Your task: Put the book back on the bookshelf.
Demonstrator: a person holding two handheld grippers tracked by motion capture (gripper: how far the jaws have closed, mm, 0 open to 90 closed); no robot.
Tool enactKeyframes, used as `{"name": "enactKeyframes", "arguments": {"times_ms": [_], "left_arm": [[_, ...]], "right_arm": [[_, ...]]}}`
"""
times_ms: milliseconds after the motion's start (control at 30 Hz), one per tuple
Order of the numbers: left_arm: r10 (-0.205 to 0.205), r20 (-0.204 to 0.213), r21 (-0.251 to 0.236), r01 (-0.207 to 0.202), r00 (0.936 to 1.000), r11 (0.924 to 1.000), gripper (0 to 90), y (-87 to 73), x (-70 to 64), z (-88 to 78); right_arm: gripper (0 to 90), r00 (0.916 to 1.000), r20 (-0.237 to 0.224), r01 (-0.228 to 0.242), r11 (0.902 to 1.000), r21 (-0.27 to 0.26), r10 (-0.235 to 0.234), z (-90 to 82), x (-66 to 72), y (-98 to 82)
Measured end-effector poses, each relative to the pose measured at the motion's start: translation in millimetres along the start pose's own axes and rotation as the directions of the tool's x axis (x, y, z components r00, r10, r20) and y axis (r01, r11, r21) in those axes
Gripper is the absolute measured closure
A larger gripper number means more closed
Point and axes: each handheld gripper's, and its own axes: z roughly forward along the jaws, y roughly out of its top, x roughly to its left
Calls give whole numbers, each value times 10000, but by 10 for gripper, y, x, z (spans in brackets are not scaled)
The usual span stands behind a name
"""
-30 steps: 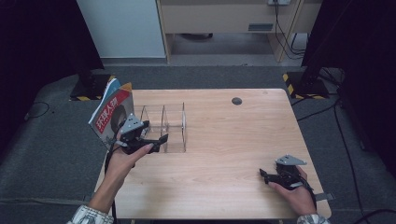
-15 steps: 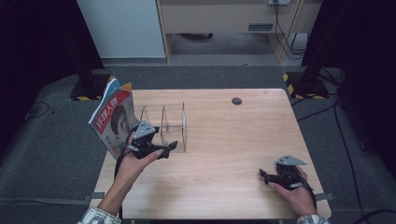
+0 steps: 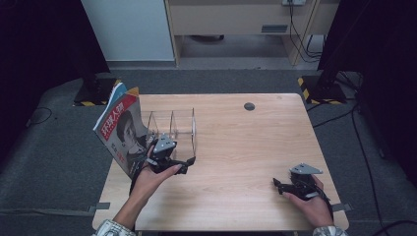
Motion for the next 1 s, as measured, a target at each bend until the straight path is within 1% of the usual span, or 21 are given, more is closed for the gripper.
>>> {"name": "enactKeyframes", "arguments": {"times_ms": [233, 433, 467, 767, 900, 1000], "left_arm": [[-33, 63, 291, 31, 10000, 9996, 53, -120, -53, 123], [-108, 238, 595, 94, 9997, 9982, 61, -218, -127, 272], [-74, 278, 655, 56, 9996, 9978, 62, -231, -146, 302], [50, 471, 1037, -99, 9989, 9946, 62, -263, -276, 517], [165, 489, 1306, -228, 9987, 9912, 62, -271, -336, 623], [79, 457, 1495, -146, 9989, 9887, 62, -285, -373, 710]], "right_arm": [[198, 10000, 8, -1, 10000, -15, 1, 1, 1, 0], [193, 10000, -6, -25, 10000, -15, 25, 3, 4, 0], [192, 10000, -22, -19, 10000, 5, 19, 2, 3, 1], [182, 10000, -53, 51, 10000, -5, -51, 7, 2, 1], [175, 9999, -106, 108, 9999, 32, -108, 5, 2, 2], [175, 9999, -117, 117, 9999, 27, -117, 6, 5, 2]]}}
